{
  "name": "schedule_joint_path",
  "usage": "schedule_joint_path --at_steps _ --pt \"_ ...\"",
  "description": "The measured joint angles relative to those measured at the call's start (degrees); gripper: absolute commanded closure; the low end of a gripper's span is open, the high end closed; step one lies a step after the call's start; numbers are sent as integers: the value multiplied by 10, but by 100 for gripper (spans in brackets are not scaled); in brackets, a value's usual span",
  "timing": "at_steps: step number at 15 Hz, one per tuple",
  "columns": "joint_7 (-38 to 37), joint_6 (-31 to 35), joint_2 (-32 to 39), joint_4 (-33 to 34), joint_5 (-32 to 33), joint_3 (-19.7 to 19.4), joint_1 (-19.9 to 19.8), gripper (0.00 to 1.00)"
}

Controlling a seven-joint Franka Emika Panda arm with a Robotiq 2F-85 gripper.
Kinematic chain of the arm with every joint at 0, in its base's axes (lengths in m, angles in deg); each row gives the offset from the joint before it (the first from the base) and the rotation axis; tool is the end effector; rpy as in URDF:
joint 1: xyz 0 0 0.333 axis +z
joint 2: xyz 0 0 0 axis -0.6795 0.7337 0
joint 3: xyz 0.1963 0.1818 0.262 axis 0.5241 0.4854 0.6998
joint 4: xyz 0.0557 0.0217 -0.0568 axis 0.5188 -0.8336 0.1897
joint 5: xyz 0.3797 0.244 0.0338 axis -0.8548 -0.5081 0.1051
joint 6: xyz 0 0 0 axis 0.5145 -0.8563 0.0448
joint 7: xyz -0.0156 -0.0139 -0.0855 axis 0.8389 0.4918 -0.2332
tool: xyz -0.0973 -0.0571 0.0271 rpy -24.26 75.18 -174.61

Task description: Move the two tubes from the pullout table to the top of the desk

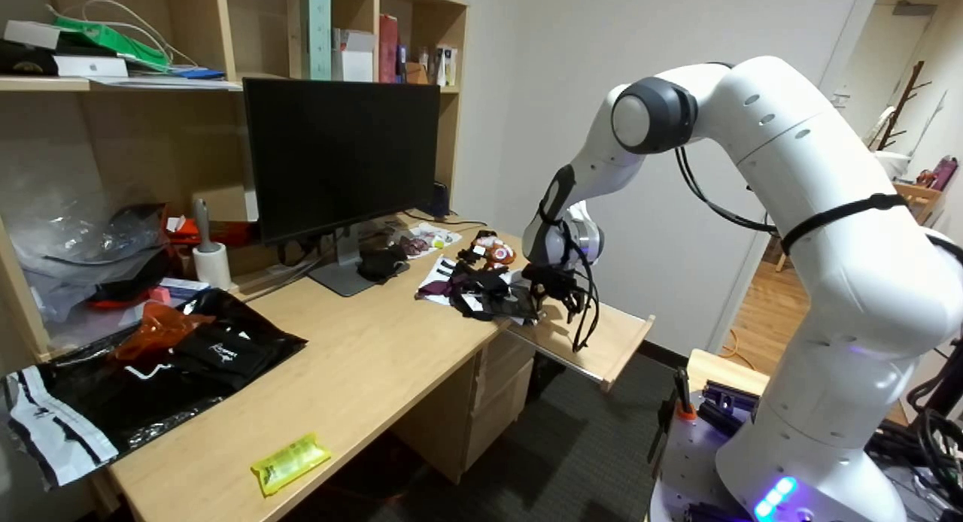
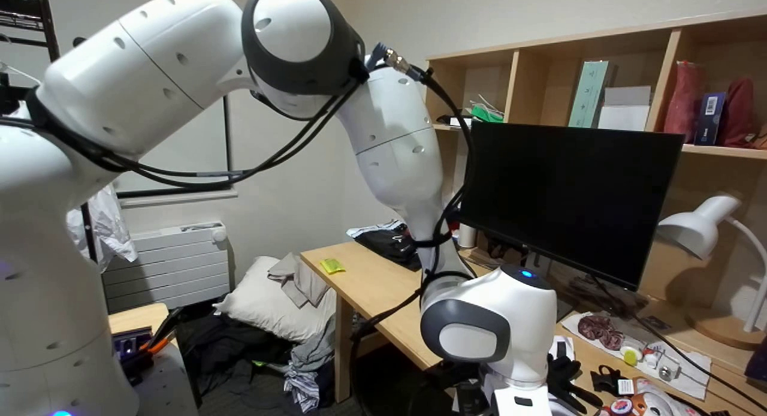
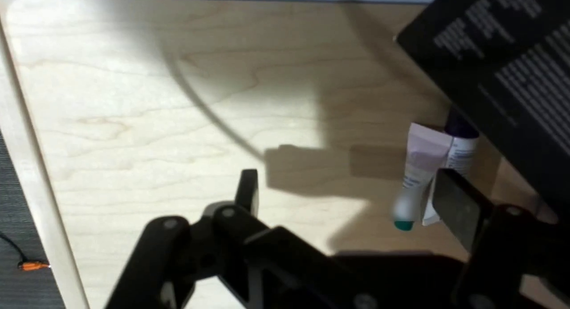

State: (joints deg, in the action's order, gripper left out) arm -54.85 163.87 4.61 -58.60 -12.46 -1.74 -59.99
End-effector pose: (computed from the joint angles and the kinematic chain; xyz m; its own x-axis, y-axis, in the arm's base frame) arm 0.5338 -0.3848 0.0208 -0.0653 -0.9955 0.0680 -0.9960 0.0692 0.0560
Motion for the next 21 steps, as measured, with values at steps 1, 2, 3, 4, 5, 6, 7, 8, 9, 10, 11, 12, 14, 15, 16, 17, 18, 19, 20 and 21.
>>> schedule_joint_path --at_steps 1,2,3,4,5,6,7,8,9,10,11,12,14,15,16,17,18,19,20,21 --pt "0 0 4 3 0 0 0 0" --pt "0 0 9 6 1 0 1 0" --pt "0 1 15 9 1 0 1 0" --pt "1 1 16 11 1 0 2 0" --pt "1 1 16 12 1 0 2 0" --pt "2 1 17 13 1 0 2 0" --pt "2 2 17 13 1 0 2 0" --pt "3 2 17 13 1 0 2 0" --pt "4 3 17 13 1 0 2 0" --pt "5 3 17 13 1 0 2 0" --pt "5 3 17 13 1 0 2 0" --pt "7 3 17 13 1 0 2 0" --pt "17 8 16 10 1 0 2 0" --pt "23 18 16 5 1 0 3 0" --pt "30 27 14 -2 1 0 3 0" --pt "38 34 11 -12 2 0 3 0" --pt "47 43 8 -24 2 0 4 0" --pt "55 56 8 -37 2 0 5 0" --pt "59 69 8 -49 2 0 8 0" --pt "63 81 8 -59 2 0 10 0"
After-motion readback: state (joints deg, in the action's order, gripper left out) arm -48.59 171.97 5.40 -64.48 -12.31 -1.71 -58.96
